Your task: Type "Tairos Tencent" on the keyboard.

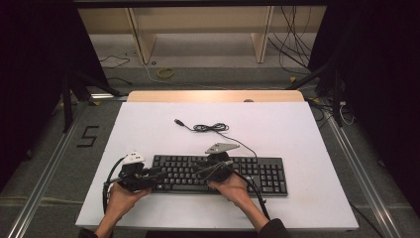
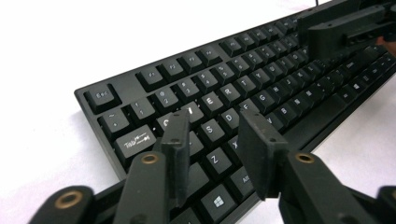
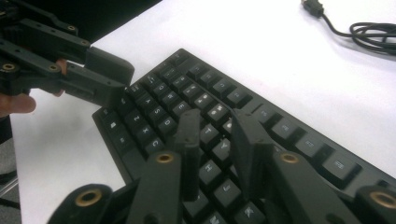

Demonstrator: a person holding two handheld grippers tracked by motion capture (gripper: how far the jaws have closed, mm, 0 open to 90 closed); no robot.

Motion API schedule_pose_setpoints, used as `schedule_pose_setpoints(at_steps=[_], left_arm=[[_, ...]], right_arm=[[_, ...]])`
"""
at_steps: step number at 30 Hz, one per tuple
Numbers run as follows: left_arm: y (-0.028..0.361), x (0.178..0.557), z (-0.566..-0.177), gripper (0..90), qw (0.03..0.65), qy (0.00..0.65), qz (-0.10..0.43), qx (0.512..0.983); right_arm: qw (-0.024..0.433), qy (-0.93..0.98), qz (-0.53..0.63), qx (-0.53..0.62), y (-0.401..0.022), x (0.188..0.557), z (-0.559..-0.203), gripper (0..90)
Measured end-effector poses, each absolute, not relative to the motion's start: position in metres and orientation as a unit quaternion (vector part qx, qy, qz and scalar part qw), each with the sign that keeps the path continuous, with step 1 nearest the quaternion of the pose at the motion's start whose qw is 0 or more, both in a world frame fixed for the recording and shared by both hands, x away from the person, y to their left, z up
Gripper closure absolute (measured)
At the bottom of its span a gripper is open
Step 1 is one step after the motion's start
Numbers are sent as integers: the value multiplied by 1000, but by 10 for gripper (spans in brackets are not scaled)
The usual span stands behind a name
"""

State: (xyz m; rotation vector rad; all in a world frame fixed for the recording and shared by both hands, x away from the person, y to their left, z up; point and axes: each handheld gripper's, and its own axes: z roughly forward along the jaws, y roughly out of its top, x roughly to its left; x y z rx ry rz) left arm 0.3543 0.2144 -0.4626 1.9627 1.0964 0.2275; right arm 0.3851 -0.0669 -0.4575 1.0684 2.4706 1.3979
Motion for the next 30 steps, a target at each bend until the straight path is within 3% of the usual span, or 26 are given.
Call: schedule_pose_setpoints(at_steps=[11, 30], left_arm=[[211, 357, -463, 442, 438, 441, 95, 778], [206, 361, -464, 395, 438, 444, 94, 776]], right_arm=[[56, 807, 469, 355, -91, 375, -454, 555], [55, 804, 472, 356, -107, 363, -455, 465]])
